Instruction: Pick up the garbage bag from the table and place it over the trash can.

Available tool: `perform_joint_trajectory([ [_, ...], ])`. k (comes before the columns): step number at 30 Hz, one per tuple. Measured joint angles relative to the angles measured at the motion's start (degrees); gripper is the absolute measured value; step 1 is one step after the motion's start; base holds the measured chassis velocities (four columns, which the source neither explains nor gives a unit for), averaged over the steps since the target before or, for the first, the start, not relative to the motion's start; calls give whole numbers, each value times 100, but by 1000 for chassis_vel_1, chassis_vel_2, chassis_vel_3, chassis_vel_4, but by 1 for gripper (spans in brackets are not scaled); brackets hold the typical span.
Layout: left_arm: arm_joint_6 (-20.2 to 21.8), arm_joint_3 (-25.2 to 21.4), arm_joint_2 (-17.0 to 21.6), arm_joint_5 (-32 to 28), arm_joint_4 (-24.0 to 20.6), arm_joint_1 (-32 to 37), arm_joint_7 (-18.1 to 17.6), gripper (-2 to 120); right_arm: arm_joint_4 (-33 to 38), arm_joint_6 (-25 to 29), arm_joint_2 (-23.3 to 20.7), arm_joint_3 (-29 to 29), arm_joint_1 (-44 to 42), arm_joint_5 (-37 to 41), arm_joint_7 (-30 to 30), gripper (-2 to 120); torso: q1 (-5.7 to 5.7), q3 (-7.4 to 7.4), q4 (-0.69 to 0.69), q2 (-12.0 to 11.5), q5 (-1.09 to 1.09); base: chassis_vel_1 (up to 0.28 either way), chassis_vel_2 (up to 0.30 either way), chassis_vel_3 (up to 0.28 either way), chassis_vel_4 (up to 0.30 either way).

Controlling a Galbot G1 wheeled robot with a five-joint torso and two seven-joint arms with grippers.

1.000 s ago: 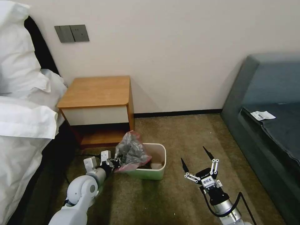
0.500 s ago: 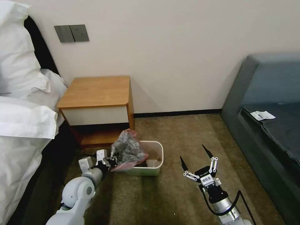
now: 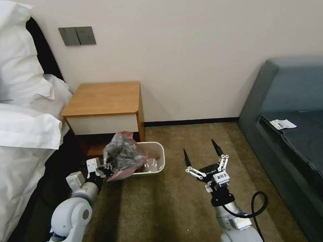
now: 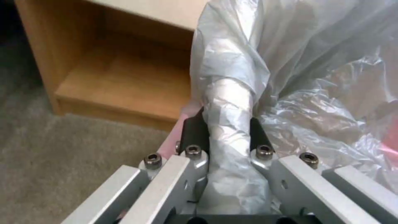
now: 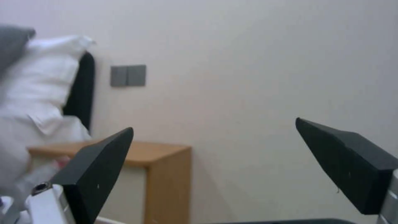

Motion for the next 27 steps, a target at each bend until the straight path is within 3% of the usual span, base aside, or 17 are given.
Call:
perform_joint_trajectory([
  [1, 0, 0, 0, 0, 0, 0, 0, 7, 0, 0, 0, 0, 0, 0, 0, 100, 0, 0, 0, 0, 0, 0, 0, 0, 0],
  [5, -745, 68, -191, 221, -27, 174, 52, 7, 304, -505, -251, -226, 277, 977, -133, 100, 0, 0, 0, 0, 0, 0, 0, 0, 0],
  [10, -1177, 159, -388, 351, -27, 304, 126, 7, 467, -968, -532, -586, 618, 1935, -495, 100, 0, 0, 0, 0, 0, 0, 0, 0, 0],
  [18, -1524, 209, -569, 689, -57, 334, 209, 7, 284, -1403, -1058, -1421, 1171, 2507, -679, 100, 0, 0, 1, 0, 1, 0, 0, 0, 0],
  [27, -1672, 196, -671, 821, -57, 269, 269, 7, -248, -1748, -1277, -2122, 1919, 2780, -762, 100, 0, 0, 0, 0, 1, 0, 0, 0, 0],
])
